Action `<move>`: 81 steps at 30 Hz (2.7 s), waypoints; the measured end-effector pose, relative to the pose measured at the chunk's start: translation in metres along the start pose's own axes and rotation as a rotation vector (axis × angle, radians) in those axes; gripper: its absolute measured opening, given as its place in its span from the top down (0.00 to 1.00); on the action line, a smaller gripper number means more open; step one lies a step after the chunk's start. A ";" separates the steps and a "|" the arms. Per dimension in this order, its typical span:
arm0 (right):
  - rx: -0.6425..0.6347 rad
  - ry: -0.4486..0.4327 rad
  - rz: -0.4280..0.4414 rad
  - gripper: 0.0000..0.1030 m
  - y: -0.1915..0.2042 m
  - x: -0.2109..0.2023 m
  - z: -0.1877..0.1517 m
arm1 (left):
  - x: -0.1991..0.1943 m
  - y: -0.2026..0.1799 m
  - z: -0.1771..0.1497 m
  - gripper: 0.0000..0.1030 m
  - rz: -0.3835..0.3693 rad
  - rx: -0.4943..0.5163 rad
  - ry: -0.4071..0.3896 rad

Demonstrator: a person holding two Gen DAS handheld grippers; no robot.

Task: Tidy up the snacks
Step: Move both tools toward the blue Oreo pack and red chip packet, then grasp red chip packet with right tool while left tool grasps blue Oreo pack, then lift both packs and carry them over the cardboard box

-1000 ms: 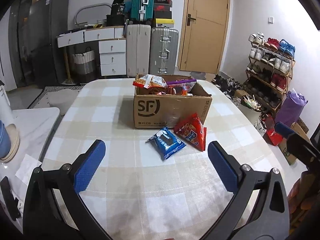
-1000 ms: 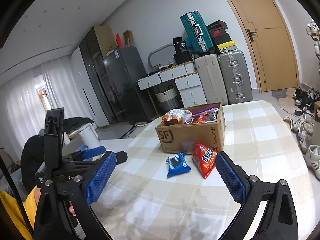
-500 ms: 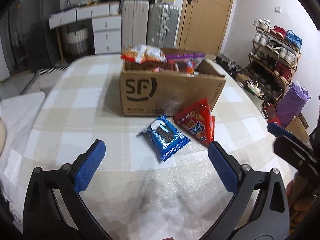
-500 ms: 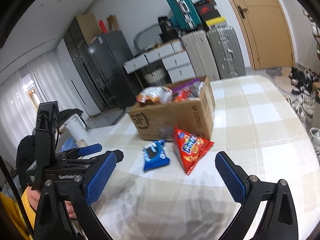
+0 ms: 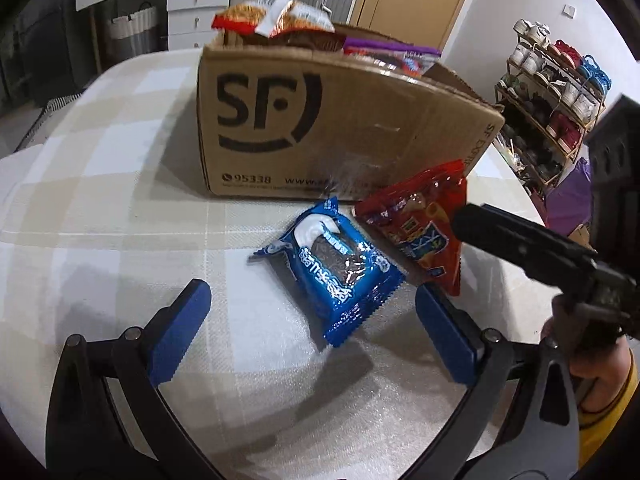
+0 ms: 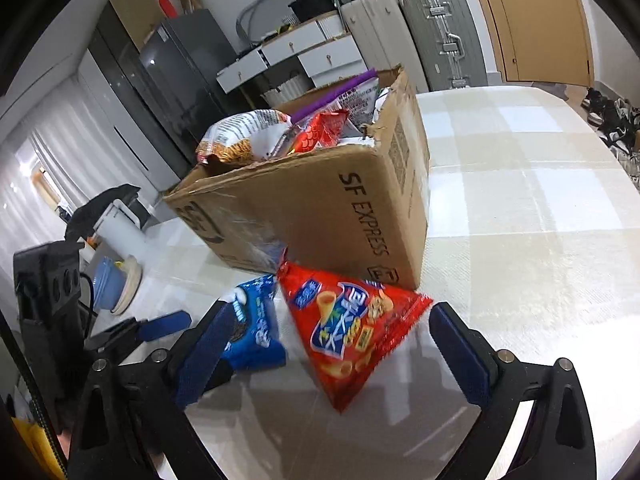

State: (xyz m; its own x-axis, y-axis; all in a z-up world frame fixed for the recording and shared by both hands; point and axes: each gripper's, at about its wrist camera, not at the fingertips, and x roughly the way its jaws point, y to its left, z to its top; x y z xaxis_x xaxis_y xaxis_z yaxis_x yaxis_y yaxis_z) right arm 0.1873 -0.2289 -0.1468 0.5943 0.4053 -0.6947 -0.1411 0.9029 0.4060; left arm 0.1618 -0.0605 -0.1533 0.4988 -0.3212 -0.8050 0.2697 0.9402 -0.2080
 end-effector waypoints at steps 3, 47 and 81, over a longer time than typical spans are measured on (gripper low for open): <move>-0.063 0.041 -0.049 0.04 0.009 0.015 0.002 | 0.016 0.003 0.002 0.01 -0.023 -0.002 0.019; 0.030 -0.141 0.051 0.46 -0.035 -0.063 -0.043 | 0.041 -0.012 0.009 0.01 0.041 -0.040 0.067; 0.031 -0.191 0.117 0.46 -0.011 -0.084 -0.047 | -0.041 -0.020 0.004 0.59 0.050 0.067 -0.038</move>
State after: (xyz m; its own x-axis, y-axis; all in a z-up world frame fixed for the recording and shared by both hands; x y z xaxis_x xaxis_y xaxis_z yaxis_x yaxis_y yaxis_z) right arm 0.1013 -0.2659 -0.1208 0.7148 0.4695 -0.5183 -0.1948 0.8455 0.4972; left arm 0.1393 -0.0666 -0.1140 0.5433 -0.2790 -0.7918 0.2975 0.9459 -0.1291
